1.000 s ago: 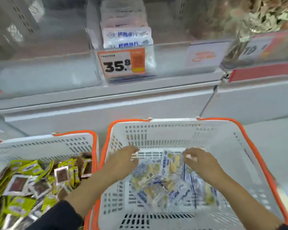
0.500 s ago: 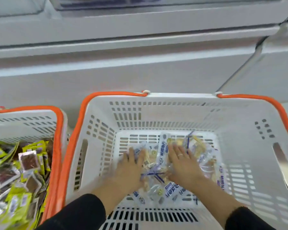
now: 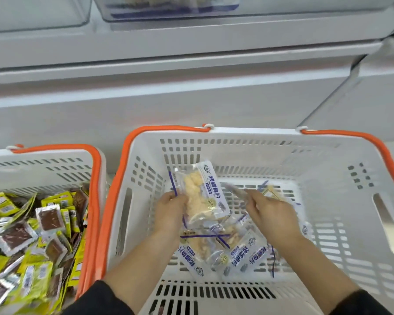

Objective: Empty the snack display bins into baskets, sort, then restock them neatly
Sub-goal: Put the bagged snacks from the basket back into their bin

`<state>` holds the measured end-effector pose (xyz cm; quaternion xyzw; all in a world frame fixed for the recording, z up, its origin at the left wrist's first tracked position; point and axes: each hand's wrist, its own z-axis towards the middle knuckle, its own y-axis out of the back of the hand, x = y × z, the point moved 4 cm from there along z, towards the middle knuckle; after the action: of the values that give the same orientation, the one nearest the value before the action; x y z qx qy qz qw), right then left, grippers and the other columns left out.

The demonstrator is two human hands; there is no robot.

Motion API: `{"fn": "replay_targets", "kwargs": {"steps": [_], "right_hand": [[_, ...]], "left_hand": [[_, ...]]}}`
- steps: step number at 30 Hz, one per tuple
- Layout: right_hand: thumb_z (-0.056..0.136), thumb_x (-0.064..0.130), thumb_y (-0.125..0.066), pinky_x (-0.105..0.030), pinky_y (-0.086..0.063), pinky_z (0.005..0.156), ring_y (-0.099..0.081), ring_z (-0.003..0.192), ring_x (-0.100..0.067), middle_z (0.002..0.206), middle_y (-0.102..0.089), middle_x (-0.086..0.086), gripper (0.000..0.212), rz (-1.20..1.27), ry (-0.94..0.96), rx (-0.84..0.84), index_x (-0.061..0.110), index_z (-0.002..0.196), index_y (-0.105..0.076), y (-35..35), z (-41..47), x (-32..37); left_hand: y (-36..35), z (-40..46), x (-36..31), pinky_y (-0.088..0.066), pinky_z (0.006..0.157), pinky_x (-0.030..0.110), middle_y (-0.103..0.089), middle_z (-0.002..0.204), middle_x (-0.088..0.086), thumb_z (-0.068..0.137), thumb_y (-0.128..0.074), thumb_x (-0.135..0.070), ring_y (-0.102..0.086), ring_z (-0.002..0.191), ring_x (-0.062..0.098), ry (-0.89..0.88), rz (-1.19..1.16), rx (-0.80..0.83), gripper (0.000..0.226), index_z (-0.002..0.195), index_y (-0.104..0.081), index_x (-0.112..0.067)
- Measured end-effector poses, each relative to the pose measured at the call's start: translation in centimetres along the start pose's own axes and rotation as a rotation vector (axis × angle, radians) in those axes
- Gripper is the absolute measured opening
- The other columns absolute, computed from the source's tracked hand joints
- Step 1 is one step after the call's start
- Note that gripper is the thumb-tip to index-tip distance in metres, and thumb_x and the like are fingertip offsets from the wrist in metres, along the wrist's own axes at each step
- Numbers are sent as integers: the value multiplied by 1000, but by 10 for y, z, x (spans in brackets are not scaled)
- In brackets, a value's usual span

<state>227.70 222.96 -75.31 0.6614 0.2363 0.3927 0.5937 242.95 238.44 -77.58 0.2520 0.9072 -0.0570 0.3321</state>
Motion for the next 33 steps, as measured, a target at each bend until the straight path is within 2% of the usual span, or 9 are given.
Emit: {"fn": "replay_targets", "kwargs": {"steps": [4,9,12,15,19,23,26,29,33], "right_hand": [[95,14,-53,-16,-21,38,-32,35,-5,43,-44,6,21,182,-253,-26,14,77,-64,25,-3,0],[94,20,-50,-10,-35,49,-50,49,1,49,-51,9,25,498,-348,56,29,73,-61,32,-15,39],[96,27,-48,-15,-39,54,-56,57,-2,65,-66,7,23,530,-328,47,22,92,-71,25,-20,57],[94,48,-32,-27,-44,56,-57,58,-9,64,-66,2,48,509,-302,80,20,89,-72,25,-19,64],[99,32,-39,-32,-52,79,-66,81,-12,96,-73,3,32,519,-177,293,27,113,-67,15,-20,75],[96,35,-51,-29,-55,84,-69,94,-18,116,-69,6,29,600,-277,517,34,123,-61,-2,-21,49],[95,43,-53,-30,-49,86,-58,118,-22,145,-47,2,55,296,-397,527,26,145,-38,-16,-10,-2],[91,53,-53,-40,-28,113,-16,147,-25,161,-11,-9,87,-7,-382,626,17,155,-7,-34,-16,-42],[90,57,-52,-43,-13,119,-7,149,-30,161,2,-17,100,-238,-310,745,12,153,11,-56,-40,-59]], "left_hand": [[-5,-12,5,-55,74,37,-68,90,11,82,-60,9,-65,80,26,-78,-38,16,28,103,-59,-10],[-31,-40,4,-50,67,22,-64,80,3,81,-62,9,-62,72,15,-260,264,262,26,79,-63,-17],[-46,-56,12,-55,81,31,-70,99,2,93,-61,-22,-67,89,13,-192,126,533,15,107,-66,-22],[-41,-52,17,-50,90,48,-67,96,17,92,-43,-62,-64,90,27,37,-98,623,64,103,-68,-5],[-32,-35,22,-51,84,44,-68,84,11,92,-51,-52,-64,81,23,67,1,462,49,89,-72,-8],[-20,-19,34,-49,97,41,-71,102,1,92,-59,-45,-64,101,21,32,182,180,27,97,-73,-23],[-14,-17,24,-42,97,32,-61,107,-6,91,-65,-34,-55,99,14,-118,253,15,31,117,-61,-17],[-13,-15,23,-51,80,33,-61,111,3,89,-68,-26,-63,76,14,-180,289,-9,48,131,-52,-10],[-9,-6,32,-45,88,34,-58,112,7,91,-66,-24,-53,95,19,-160,314,-68,45,129,-51,-6]]}}
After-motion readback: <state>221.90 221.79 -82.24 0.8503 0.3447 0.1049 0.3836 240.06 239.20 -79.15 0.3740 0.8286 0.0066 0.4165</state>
